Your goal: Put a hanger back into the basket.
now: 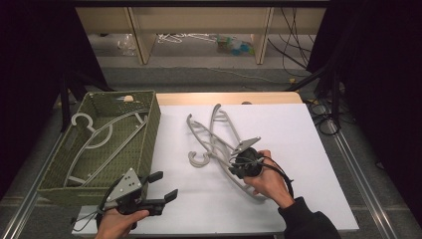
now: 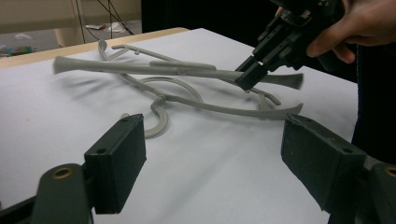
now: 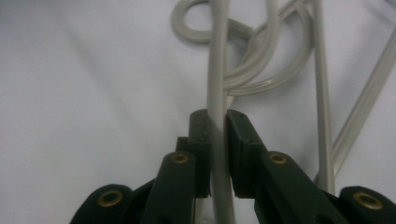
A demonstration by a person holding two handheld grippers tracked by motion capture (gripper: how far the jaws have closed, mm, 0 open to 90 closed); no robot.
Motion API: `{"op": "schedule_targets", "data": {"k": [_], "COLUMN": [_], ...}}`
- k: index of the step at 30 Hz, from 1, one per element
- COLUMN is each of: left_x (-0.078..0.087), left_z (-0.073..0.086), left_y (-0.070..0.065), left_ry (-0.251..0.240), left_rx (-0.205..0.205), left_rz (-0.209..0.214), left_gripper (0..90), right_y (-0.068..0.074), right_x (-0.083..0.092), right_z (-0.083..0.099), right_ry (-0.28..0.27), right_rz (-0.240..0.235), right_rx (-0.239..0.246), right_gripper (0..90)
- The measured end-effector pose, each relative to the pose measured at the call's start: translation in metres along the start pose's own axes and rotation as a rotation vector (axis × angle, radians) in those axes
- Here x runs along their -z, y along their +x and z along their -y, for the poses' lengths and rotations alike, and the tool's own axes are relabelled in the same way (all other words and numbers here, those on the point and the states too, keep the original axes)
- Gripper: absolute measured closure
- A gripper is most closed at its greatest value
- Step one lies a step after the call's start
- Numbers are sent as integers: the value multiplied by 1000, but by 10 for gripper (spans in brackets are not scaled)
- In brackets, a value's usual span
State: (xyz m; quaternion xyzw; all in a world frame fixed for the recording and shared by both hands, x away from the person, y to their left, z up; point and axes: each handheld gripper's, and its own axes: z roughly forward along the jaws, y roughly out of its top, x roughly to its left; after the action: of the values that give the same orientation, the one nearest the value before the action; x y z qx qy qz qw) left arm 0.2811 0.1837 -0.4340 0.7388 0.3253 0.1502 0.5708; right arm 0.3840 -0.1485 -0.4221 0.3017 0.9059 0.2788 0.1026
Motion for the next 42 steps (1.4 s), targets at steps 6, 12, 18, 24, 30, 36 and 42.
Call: {"op": "schedule_targets", "data": {"k": [6,12,18,24,30,36,42], "left_x": [0,-5,-16,-28,-43,-60,-77], "left_z": [0,2,-1,-8,-15,-22,-29], "left_y": [-1,-3,-3,-1,-2,-7,-9], "left_ry": [10,42,128,165,198,258,309], "left_rx": [-27,-66,-137,-171,-220,-348,-427], "left_rz": [-6,-9,1,-6,35,124,156], "left_gripper": [220,225,261,277,294,310,343], "right_y": [5,4,7,14,22,25,26], "right_x": [11,26,35,45,54,57,60], "right_z": [6,17,25,34,40,43,46], "right_ry": [1,-24,-36,-41,-45,-43,-42], "right_rz": [-43,-107,-150,-214,-254,-276,-292], "right_rx": [85,119,162,213,251,262,270], "right_gripper": [820,820,821,821,821,821,821]}}
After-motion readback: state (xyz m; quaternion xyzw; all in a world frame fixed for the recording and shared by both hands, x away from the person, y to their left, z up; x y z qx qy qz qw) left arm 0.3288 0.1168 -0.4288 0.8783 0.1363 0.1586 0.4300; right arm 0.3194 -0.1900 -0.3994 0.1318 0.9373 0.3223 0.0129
